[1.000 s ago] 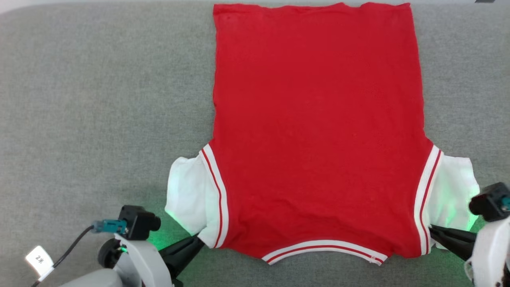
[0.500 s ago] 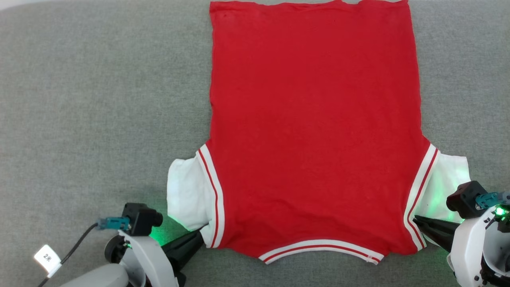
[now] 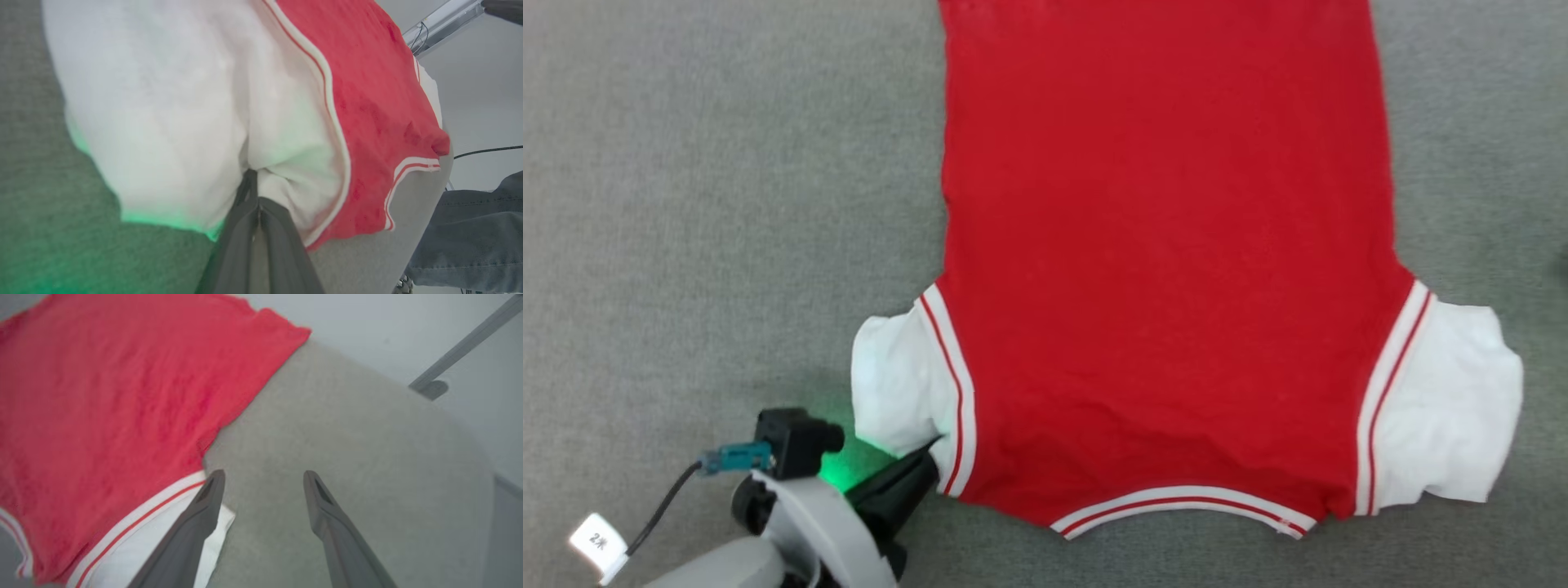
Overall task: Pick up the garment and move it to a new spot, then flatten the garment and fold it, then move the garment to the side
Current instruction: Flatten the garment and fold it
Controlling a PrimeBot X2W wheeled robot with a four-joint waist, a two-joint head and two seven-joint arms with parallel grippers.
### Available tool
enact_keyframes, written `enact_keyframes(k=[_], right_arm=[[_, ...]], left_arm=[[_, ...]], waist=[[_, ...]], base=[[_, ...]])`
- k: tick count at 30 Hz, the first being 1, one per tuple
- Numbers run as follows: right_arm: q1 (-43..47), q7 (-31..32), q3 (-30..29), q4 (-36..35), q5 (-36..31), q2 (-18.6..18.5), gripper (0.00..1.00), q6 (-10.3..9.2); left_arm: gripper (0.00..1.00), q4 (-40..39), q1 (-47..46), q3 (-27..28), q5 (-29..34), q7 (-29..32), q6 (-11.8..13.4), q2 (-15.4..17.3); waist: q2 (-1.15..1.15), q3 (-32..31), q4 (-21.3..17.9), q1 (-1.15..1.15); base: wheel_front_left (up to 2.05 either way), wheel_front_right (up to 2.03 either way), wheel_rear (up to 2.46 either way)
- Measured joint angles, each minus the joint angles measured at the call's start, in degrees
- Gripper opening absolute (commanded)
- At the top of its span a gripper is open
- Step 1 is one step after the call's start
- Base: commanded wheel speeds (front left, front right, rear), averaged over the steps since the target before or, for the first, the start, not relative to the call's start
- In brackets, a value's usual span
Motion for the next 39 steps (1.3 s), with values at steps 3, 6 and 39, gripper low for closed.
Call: enact_keyframes(k=[3,6,39], right_arm=[[-5.5,2.0,-7.5,3.6,-0.9,1.6,1.00,0.00],[-11.4,6.9,-10.9,8.3,-2.7,8.0,1.00,0.01],[-53.0,35.9,-9.7,51.5,-25.1,30.4,0.00,-0.01]], left_arm=[[0.00,-1.3,-0.6,1.3,1.7,-0.1,0.5,-1.1],[0.00,-2.2,-1.9,1.9,2.9,-0.3,0.5,-2.4],[0.00,-3.8,-11.2,3.4,6.7,-1.5,-3.6,-11.3]], waist=[[0.00,1.4,0.9,0.00],[0.00,3.0,2.2,0.00],[0.00,19.0,14.6,0.00]], base=[[0.00,0.00,0.00],[0.00,0.00,0.00],[0.00,0.00,0.00]])
